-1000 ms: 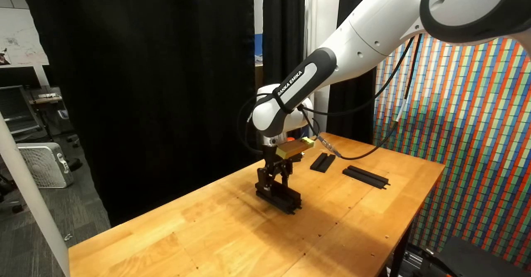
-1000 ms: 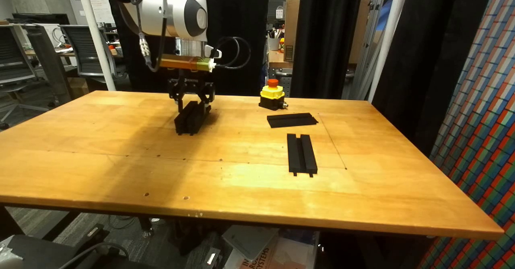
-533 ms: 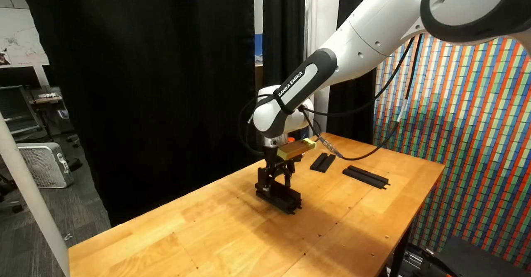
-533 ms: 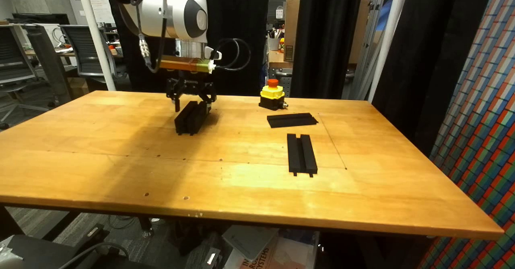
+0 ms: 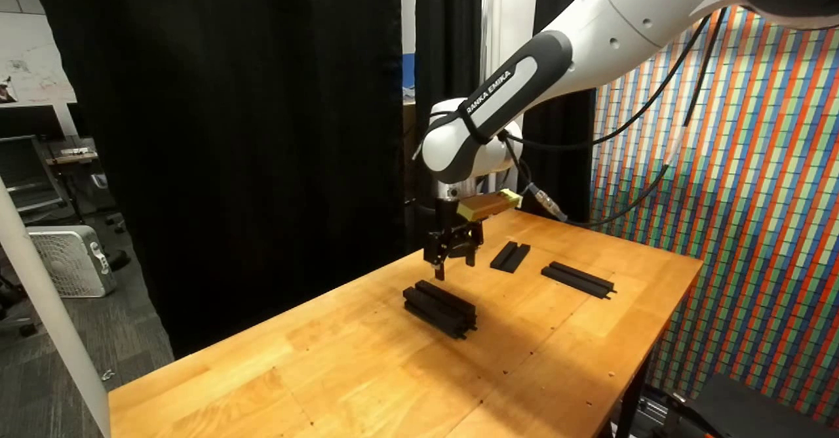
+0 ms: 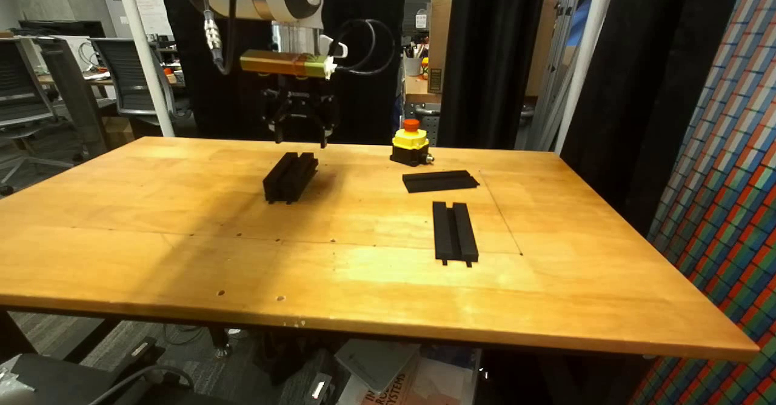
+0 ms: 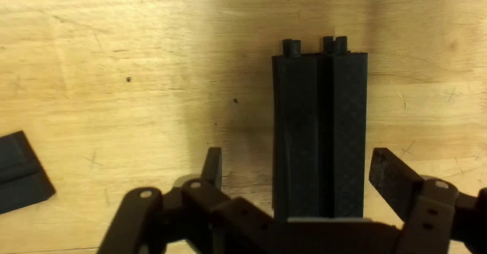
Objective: Arrange the black objects together
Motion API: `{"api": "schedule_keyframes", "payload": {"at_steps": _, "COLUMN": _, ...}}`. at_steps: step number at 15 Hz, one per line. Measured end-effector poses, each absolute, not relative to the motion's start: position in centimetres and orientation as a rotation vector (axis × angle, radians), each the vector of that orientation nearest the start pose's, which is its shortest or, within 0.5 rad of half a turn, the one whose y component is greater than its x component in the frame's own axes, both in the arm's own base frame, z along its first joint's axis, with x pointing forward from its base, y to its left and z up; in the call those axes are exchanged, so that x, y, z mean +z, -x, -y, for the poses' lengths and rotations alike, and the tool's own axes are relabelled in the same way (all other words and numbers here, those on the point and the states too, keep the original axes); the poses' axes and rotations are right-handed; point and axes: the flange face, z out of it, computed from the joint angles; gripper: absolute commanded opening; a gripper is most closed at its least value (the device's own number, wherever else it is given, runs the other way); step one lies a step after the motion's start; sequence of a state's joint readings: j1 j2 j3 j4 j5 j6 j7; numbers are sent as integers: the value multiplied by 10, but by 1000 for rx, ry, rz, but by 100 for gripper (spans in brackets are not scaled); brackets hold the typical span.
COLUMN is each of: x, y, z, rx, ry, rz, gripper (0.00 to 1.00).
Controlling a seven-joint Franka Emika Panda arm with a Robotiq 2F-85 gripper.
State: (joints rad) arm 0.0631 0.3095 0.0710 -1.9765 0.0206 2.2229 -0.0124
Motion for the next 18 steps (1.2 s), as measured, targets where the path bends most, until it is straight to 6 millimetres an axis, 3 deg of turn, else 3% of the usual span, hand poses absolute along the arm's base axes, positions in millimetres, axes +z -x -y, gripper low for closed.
{"api": "schedule_keyframes", "payload": {"at_steps": 4, "x": 340, "y": -580, "z": -17, "rx": 37, "ry": 3087, "rz": -70, "gripper": 100}}
{"api": "schedule_keyframes", "payload": {"at_steps": 8, "x": 347, "y": -579, "z": 41, "rx": -18, "ry": 3039, "rz": -381, "gripper": 100}}
{"api": "schedule_keyframes", "payload": {"at_steps": 12, "x": 335, "y": -584, "z": 77, "rx": -83, "ry": 2967, "rz": -682, "gripper": 100}}
{"api": "schedule_keyframes", "payload": {"at_steps": 18, "x": 296, "y": -603, "z": 106, "rx": -183, "ry": 2838, "rz": -1122, "gripper": 100}}
